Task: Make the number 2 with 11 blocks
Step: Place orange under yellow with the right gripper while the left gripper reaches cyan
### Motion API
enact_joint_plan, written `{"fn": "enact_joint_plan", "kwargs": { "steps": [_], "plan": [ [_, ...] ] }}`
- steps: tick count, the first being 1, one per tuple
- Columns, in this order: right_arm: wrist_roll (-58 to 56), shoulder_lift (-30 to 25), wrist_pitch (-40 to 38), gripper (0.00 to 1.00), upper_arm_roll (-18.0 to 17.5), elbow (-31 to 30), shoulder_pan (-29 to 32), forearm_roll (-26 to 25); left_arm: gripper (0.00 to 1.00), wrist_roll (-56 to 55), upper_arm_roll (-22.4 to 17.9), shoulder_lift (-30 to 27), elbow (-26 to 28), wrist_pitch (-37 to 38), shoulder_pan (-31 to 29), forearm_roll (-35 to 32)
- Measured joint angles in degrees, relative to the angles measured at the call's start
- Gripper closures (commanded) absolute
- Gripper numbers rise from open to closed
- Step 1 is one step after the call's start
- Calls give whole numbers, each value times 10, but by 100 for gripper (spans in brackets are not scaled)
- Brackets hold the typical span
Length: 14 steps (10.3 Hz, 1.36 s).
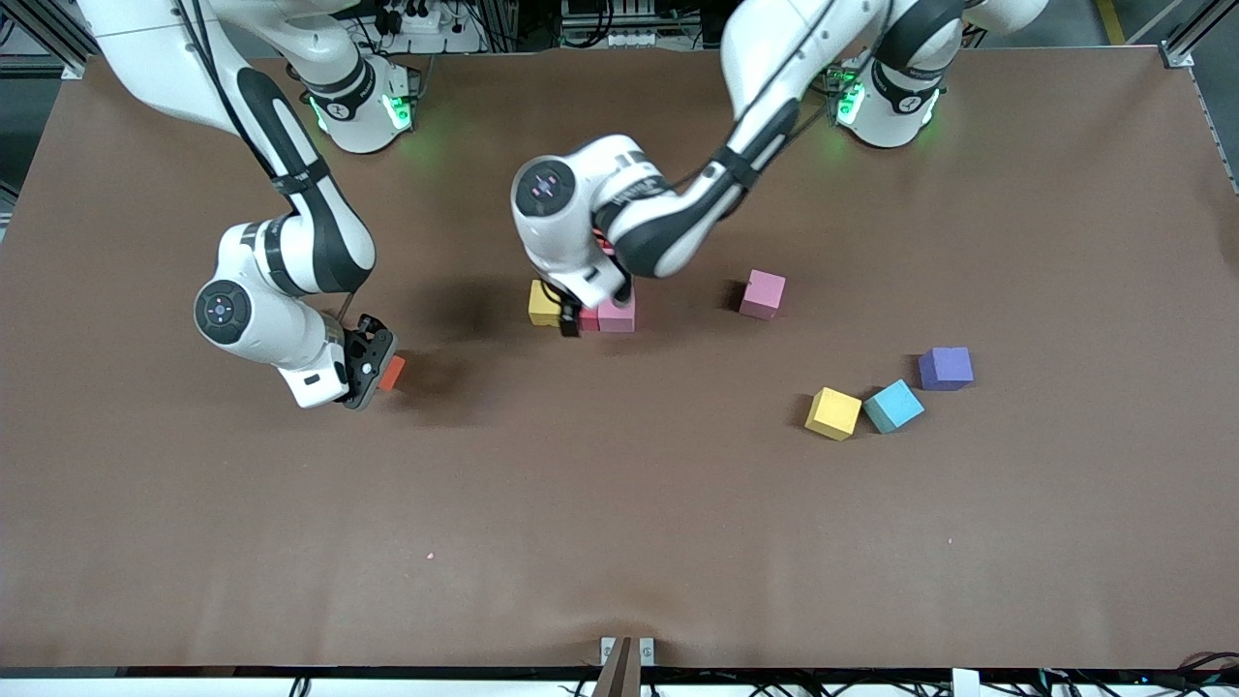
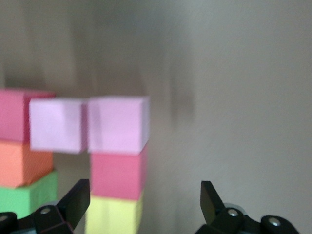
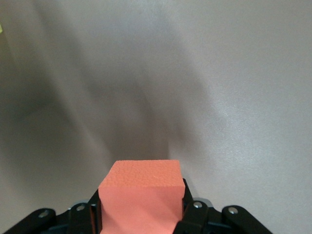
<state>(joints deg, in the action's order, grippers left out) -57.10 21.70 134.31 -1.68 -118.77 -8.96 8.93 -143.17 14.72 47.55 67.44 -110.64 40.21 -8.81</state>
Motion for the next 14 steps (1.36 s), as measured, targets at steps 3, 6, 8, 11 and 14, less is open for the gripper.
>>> {"fn": "enact_joint_plan", "kwargs": {
  "steps": [3, 6, 8, 11, 14],
  "plan": [
    [100, -1, 2, 80, -2, -1, -41, 1, 0, 61, -1, -45, 57, 11, -78, 0],
    [194, -1, 21, 80, -2, -1, -97, 1, 0, 150, -4, -77, 95, 10, -179, -4],
    [278, -1, 34, 79, -2, -1, -129, 2, 0, 218, -3, -95, 121, 11, -248, -4],
    [478, 2, 43, 80, -2, 24, -197, 3, 0, 308, -1, -124, 179, -1, -311, -4],
    [605, 25, 42, 81, -2, 83, -218, 3, 0, 391, -1, -130, 200, -11, -356, -4]
  ]
}}
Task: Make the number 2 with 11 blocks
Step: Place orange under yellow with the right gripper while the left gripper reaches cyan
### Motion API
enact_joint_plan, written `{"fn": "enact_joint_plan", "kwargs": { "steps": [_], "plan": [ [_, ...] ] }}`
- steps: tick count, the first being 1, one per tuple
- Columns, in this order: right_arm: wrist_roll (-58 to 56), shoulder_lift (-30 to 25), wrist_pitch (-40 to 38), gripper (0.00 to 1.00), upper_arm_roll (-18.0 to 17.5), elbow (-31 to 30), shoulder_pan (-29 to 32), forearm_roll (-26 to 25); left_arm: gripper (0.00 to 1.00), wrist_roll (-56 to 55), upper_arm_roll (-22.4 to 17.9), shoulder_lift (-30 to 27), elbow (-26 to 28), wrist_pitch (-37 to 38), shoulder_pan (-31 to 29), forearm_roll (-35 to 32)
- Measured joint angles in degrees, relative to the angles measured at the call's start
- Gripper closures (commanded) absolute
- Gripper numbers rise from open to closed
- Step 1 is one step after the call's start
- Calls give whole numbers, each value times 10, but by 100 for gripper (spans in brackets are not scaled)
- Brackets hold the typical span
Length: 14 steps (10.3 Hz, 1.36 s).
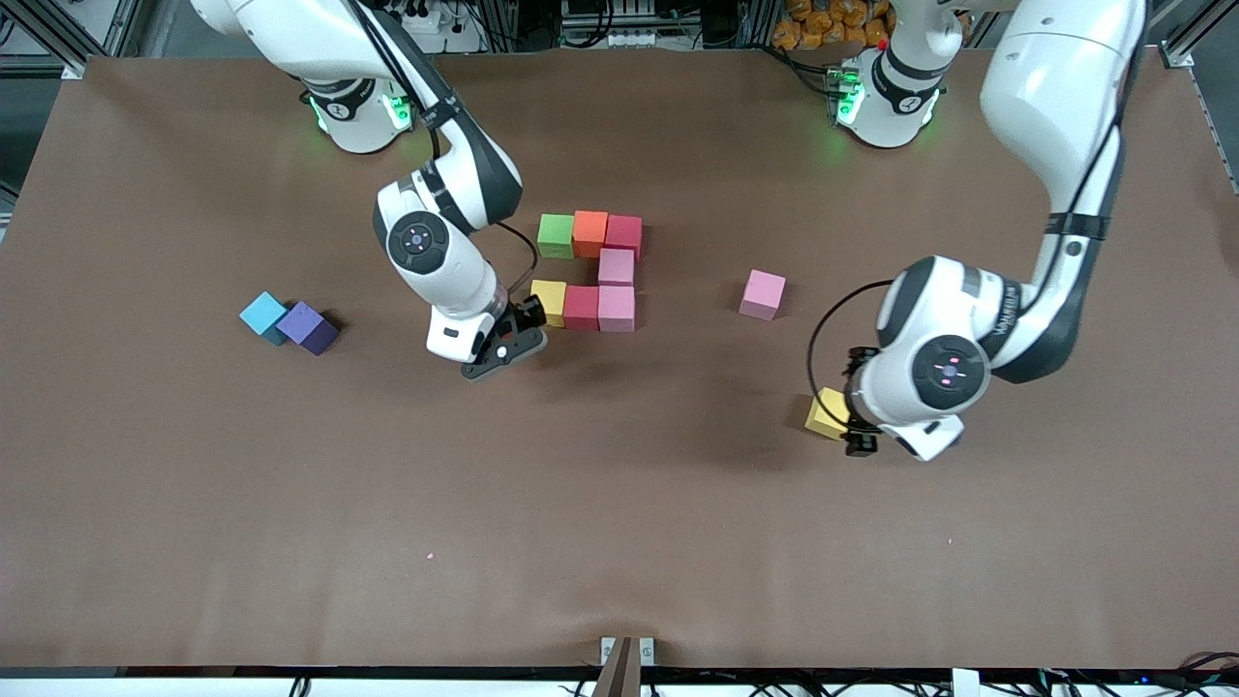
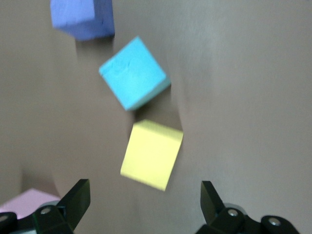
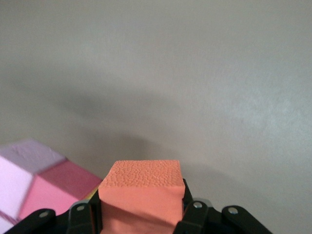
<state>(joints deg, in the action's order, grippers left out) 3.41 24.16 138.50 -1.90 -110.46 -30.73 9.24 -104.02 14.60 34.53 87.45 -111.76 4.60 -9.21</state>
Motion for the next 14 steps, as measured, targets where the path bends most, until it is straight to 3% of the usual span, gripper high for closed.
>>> {"fn": "enact_joint_plan", "kwargs": {
  "steps": [5, 11, 14],
  "plan": [
    [196, 59, 3, 81, 2, 33, -41, -3, 0, 116, 1, -2, 12, -4, -20, 0],
    [314, 92, 3, 82, 11, 45, -54, -86, 0, 142, 2, -5, 12, -12, -40, 0],
    [345, 94, 3, 80, 11, 46, -55, -95, 0, 142, 2, -6, 12, -13, -42, 0]
  ]
}}
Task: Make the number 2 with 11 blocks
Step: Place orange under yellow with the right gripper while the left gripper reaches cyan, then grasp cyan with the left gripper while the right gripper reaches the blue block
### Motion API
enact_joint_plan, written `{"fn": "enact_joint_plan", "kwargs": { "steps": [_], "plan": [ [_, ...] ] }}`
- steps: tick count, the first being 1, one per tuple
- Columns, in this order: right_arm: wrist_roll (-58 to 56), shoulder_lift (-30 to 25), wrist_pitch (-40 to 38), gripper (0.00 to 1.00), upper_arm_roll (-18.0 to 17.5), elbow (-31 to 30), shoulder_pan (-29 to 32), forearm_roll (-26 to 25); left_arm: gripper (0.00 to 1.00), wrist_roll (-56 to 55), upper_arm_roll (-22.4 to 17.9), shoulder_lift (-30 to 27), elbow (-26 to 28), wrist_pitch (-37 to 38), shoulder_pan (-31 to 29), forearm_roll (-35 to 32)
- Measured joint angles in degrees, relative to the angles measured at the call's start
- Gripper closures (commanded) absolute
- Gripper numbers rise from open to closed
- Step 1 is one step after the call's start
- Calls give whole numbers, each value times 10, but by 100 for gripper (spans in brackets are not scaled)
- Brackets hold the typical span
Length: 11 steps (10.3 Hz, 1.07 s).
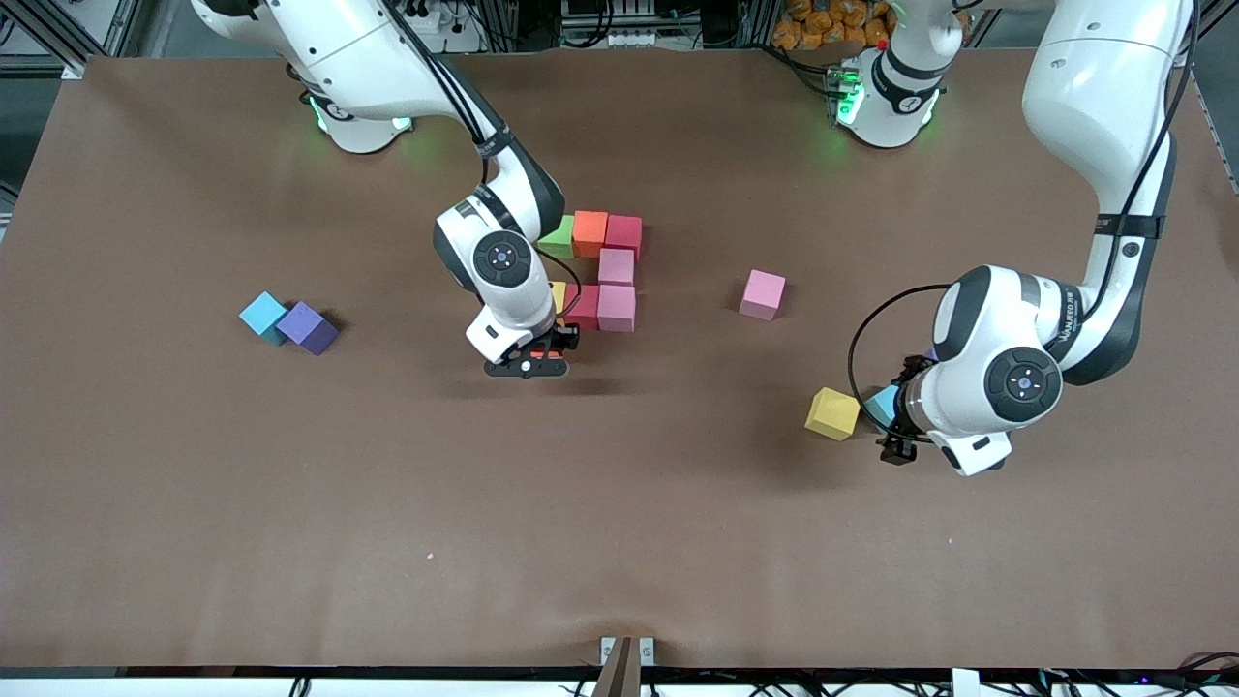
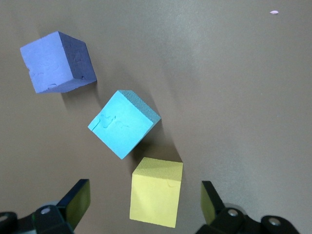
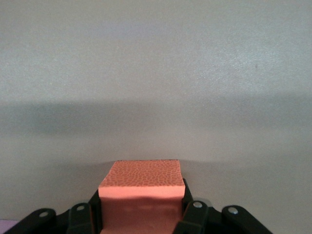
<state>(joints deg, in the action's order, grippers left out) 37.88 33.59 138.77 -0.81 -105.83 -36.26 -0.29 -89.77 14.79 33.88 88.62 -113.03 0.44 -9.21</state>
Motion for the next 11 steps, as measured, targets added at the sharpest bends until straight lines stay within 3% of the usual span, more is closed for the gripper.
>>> {"fn": "enact_joint_plan", "kwargs": {
  "steps": [1, 2, 3, 8, 11],
  "plan": [
    [1, 0, 0, 72, 0, 0, 0, 0, 0, 0, 0, 0, 0, 0, -1, 0],
    [2, 0, 0, 31, 0, 0, 0, 0, 0, 1, 0, 0, 0, 0, -1, 0],
    [2, 1, 0, 0, 0, 0, 0, 0, 0, 1, 0, 0, 0, 0, -1, 0],
    [2, 2, -6, 0, 0, 13, 0, -13, 0, 3, 0, 0, 0, 0, -1, 0],
    [-8, -22, -108, 0, -3, 76, -1, -13, 0, 9, 0, 0, 5, 0, -2, 0]
  ]
}}
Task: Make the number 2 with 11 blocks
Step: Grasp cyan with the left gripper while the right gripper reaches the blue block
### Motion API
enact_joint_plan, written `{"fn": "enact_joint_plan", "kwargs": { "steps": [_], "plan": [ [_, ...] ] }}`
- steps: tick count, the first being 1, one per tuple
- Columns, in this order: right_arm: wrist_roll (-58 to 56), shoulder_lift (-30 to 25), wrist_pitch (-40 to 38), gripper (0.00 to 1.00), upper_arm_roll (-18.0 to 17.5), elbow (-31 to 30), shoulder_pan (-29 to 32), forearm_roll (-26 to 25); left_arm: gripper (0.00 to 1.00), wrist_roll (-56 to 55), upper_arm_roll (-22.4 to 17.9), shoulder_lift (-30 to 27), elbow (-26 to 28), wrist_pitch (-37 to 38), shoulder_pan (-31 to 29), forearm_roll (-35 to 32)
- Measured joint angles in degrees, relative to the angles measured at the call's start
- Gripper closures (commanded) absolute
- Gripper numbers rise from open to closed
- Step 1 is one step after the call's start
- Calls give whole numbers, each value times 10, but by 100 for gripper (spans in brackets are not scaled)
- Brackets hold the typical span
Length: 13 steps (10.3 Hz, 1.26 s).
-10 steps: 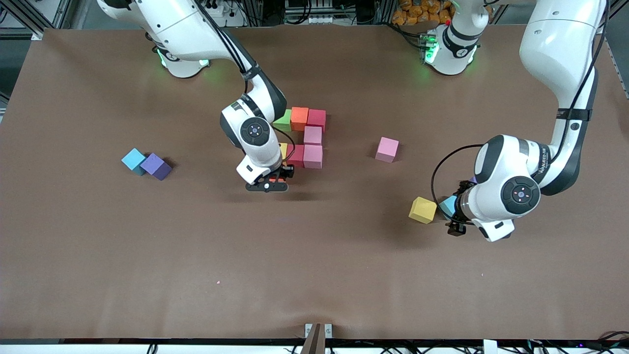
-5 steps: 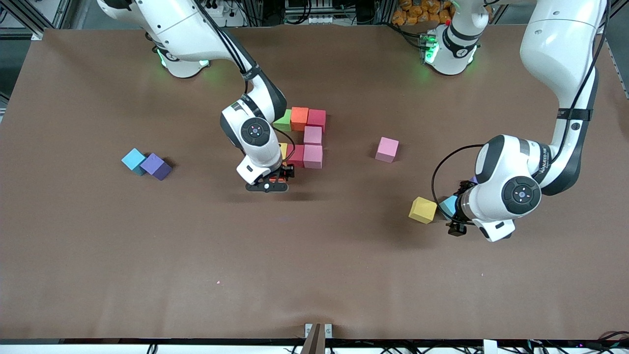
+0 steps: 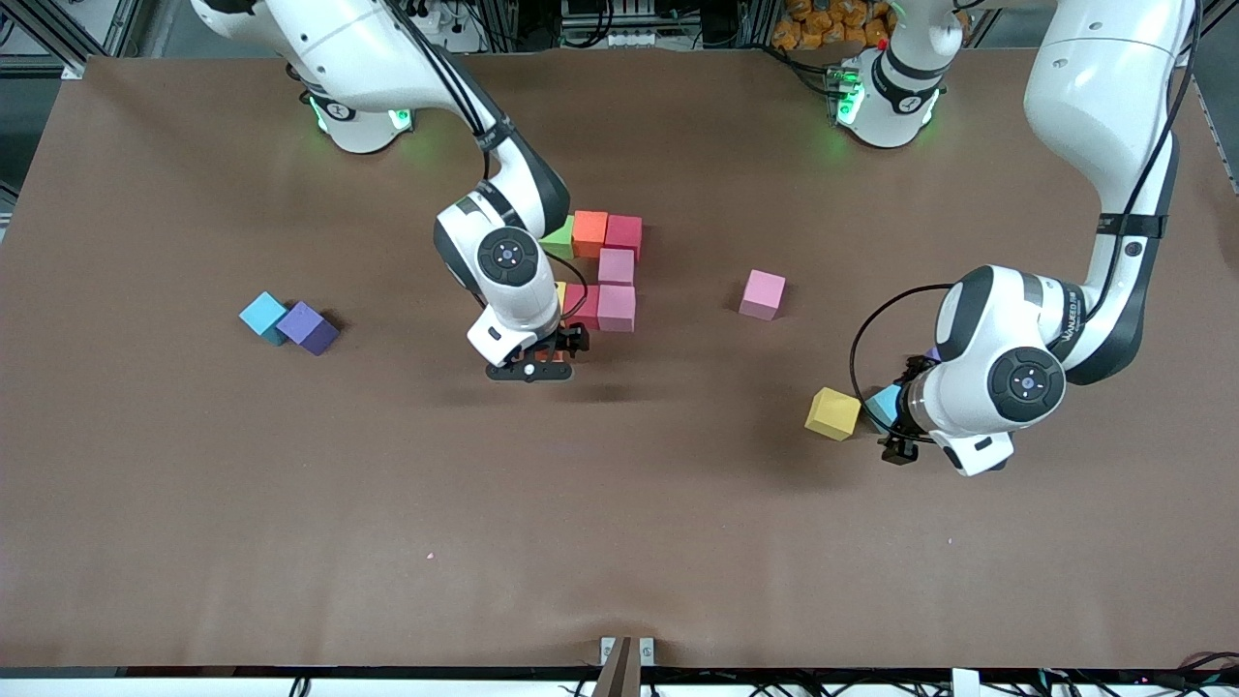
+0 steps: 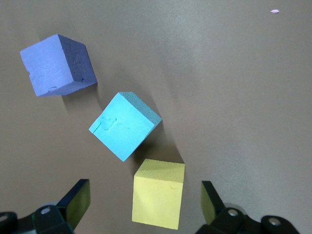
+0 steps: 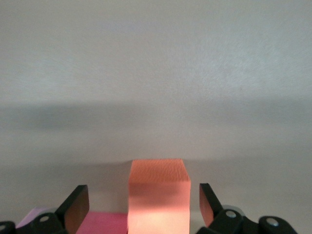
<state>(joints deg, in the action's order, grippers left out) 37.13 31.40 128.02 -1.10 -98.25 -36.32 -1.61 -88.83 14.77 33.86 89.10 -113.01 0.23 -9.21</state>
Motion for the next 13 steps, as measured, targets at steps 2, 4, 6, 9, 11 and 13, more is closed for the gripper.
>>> {"fn": "enact_joint_plan", "kwargs": {
  "steps": [2, 4, 6, 9, 11, 13],
  "plan": [
    [-98, -54, -83, 0, -1, 6, 2, -3, 0, 0, -2, 0, 14, 1, -16, 0],
    [-212, -119, -112, 0, 2, -45, 42, -6, 0, 1, -3, -2, 32, 1, -55, 0],
    [-351, -173, -61, 0, 4, -136, 113, -7, 0, 7, -3, -12, 53, 3, -91, 0],
    [-551, -203, 72, 0, 6, -278, 213, -8, 0, 6, -3, -23, 99, 5, -102, -23],
    [-681, -204, 103, 0, 6, -323, 273, -8, 0, -8, -2, -23, 122, -5, -101, -33],
    [-783, -202, 106, 0, 7, -331, 318, -8, 0, -35, -1, -23, 123, -35, -100, -33]
  ]
}}
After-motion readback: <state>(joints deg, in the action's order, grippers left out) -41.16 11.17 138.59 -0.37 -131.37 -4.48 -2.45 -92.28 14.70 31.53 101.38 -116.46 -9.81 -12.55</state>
